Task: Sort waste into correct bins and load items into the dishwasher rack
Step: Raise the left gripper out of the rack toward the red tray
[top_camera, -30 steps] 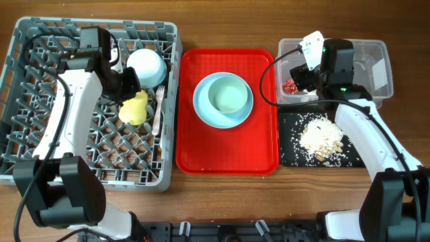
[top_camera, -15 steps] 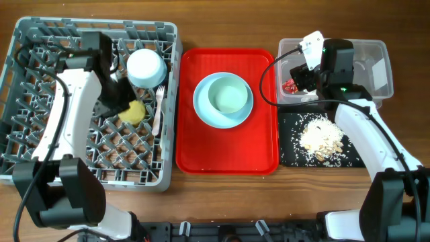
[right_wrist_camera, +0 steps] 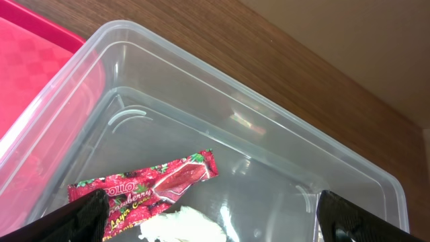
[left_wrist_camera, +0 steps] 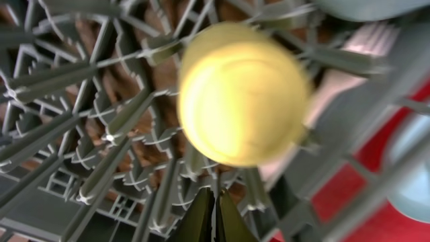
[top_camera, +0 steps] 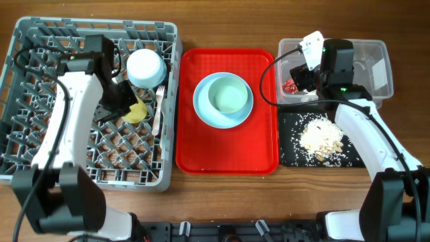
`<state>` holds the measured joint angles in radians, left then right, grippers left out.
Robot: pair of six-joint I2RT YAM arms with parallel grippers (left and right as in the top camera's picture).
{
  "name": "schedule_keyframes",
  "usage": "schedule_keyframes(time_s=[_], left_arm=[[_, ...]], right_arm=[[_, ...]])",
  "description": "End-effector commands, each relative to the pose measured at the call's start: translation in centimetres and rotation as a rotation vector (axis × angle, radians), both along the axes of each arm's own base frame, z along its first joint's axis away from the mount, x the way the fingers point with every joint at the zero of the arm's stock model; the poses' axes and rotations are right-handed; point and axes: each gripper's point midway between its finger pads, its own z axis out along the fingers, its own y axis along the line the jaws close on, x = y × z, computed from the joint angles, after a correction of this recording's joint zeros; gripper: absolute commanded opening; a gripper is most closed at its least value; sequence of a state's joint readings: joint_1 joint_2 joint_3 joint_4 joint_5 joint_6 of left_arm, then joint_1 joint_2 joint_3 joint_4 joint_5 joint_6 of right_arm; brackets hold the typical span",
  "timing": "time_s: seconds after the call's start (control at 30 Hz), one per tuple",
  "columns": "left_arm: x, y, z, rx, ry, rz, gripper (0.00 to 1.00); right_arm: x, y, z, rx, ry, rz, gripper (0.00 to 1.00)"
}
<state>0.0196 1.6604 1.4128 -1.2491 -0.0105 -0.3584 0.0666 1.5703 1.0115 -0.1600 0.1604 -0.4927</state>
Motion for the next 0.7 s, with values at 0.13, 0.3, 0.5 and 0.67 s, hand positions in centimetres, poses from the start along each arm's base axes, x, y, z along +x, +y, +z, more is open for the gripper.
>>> schedule_keyframes(time_s=[0.13,0.3,0.5,0.67], left_arm=[[1.0,-6.5,3.8,-0.050,-0.171,-0.173,0.33],[2.3,-8.9,1.4,-0.049,-0.161,-0.236,0.34],[2.7,-9.5,-2.0,-0.053,-0.073,-0.246,0.33],[2.7,-9.7,-4.5,-0.056,-0.001,-0.246,0.29]], right_arm=[[0.4,0.0,0.2,-0.001,-0.006,0.004,1.00],[0.4,0.0,0.2,-0.001,-0.006,0.003,1.00],[0.4,0.0,0.2,-0.001,-0.006,0.003,1.00],[0.4,0.0,0.2,-0.001,-0.006,0.003,1.00]])
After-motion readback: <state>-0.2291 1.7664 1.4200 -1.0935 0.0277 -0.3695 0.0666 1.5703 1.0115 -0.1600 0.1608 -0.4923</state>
